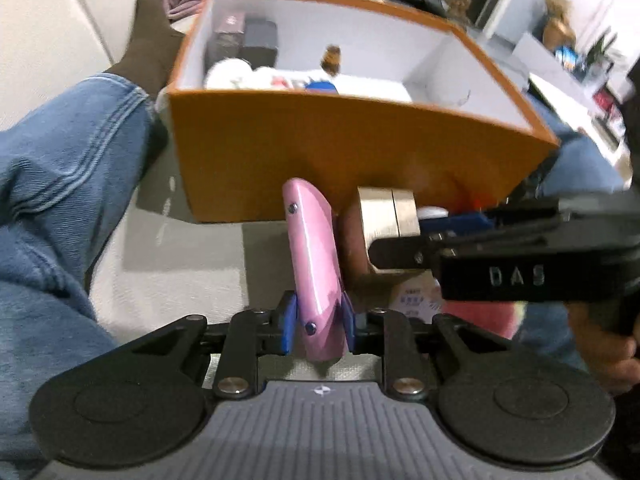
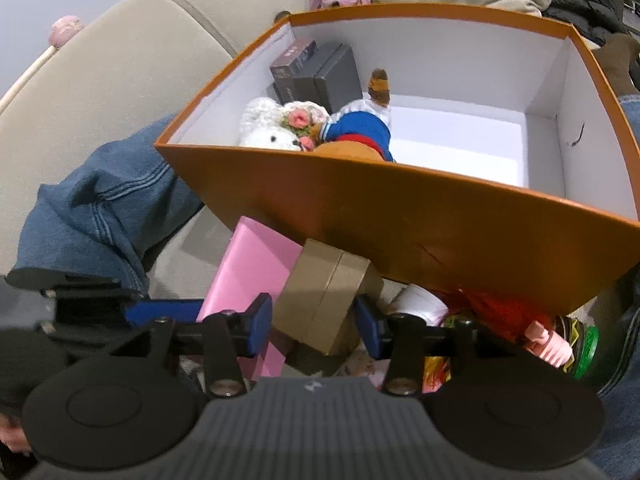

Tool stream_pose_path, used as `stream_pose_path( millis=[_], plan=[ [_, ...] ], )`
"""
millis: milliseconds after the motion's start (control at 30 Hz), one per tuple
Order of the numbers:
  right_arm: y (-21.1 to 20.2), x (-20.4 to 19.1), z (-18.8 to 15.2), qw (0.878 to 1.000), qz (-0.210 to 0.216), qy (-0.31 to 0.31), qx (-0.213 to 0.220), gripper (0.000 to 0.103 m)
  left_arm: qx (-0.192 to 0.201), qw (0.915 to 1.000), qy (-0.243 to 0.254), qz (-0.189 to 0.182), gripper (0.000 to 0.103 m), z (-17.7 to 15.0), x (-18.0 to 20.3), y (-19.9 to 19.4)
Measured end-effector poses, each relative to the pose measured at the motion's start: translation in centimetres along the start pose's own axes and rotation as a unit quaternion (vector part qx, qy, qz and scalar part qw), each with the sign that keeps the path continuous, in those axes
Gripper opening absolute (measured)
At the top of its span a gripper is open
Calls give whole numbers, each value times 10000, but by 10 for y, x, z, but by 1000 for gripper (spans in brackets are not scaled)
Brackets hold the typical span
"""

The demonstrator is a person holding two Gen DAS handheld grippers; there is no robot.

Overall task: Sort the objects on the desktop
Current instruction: 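Lift both held items and carry them over the orange box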

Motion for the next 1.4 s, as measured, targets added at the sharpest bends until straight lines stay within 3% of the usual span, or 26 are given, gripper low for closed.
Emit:
stream_pose_path(
  millis=[267,467,633,800,1200,1400],
  plan=[
    [14,-8,0,9995,-263,-151,-61,61,-439,9989,141,-60,27,-15,10,20],
    [12,-3,-1,9997,-220,-74,-63,56,-410,9991,130,16,24,-17,5,9],
    [6,-1,-4,9998,-145,-67,-88,53,58,9993,157,332,22,-5,-8,-27],
    [4,-3,-4,9999,-101,-127,-47,52,321,9988,-42,355,21,5,-19,-39],
    [-76,-10,28,9930,932,-237,691,49,1004,9938,259,-390,20,69,-3,-109],
    [-115,-3,67,9858,1043,-145,1310,49,1350,9898,265,-376,20,125,-5,-123]
  ],
)
Point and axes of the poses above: each gripper's, at about its wrist camera, not at the fingertips, and y roughly the way its jaws point, x to its right, z to its top, the point moved 6 cm from there along y, roughly the way its jaws point, and after that the axes turned 3 degrees about y, right-handed, at the moved point
